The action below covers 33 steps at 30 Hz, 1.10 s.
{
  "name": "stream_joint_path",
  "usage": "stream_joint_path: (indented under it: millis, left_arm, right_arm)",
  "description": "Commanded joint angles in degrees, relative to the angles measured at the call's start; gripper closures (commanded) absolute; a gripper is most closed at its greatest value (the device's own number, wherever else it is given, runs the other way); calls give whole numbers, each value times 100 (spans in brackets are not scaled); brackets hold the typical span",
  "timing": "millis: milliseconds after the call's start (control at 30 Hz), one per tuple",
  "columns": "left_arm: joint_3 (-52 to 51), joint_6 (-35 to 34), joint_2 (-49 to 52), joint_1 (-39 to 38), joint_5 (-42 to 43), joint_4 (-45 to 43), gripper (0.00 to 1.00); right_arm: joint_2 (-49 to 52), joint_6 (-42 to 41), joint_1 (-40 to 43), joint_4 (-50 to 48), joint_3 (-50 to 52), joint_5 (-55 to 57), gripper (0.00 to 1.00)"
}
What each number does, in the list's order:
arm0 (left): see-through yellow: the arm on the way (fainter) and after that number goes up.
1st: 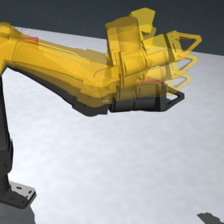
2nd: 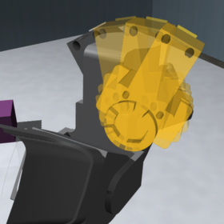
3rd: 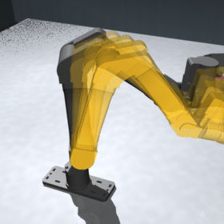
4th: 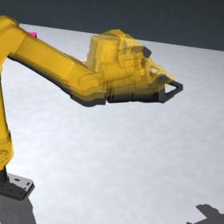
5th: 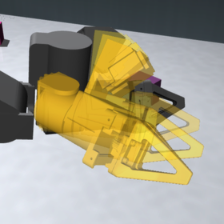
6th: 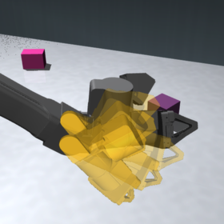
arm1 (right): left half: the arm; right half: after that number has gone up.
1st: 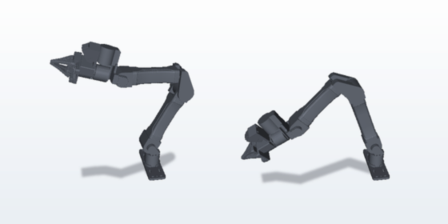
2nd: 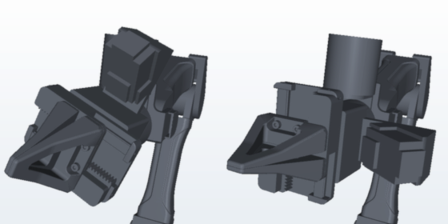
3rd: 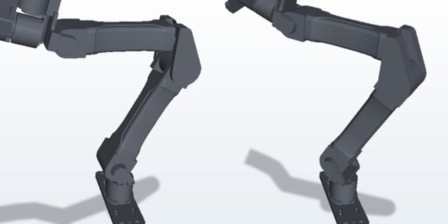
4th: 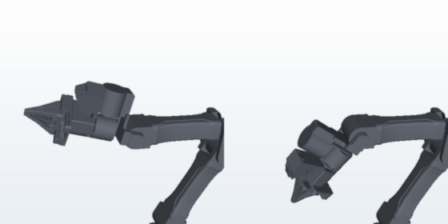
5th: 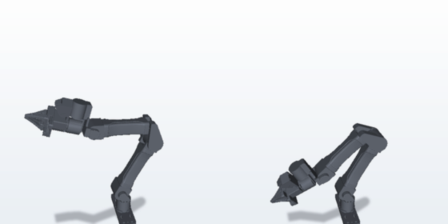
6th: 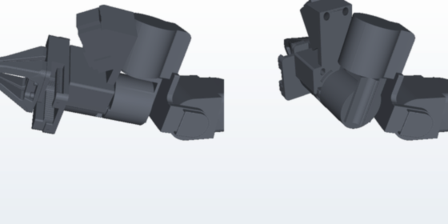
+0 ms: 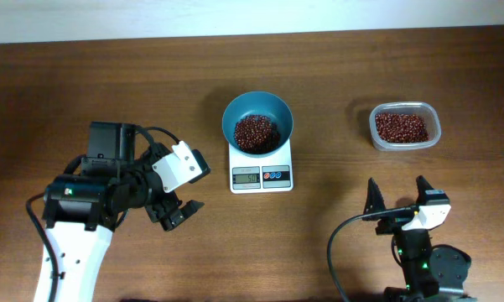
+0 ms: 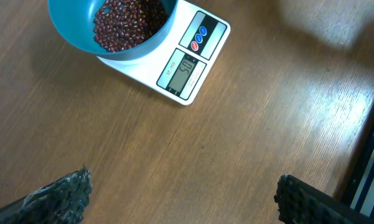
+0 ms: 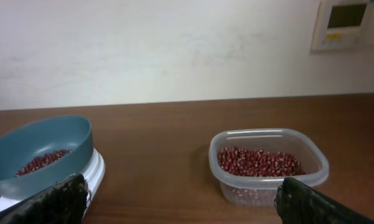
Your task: Scoop item into bowl and weigh 50g on scale
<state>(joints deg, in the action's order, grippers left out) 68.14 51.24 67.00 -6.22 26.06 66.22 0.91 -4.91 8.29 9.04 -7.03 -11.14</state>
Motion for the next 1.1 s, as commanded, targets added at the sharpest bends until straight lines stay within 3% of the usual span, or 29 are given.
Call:
stream_joint_path:
  millis: [0,200,733,833,1067]
  left_arm:
    - [-7,50,-37,37,0,-9,1]
    - [-7,50,-37,37,0,-9,1]
    - [-7,50,-37,37,0,-9,1]
    - [-7,50,-37,37,0,-9,1]
    - [-7,50,-37,37,0,-9,1]
  right_arm:
    - [-70,-160,-52,-151,210,46,1]
    - [-70,-157,-57,-909,671,2,1]
    - [-70,-81,-229,-503,671,107,1]
    - [-70,474,-229,-518,671,-107,1]
    - [-70,448,-227,-540,671,-81,1]
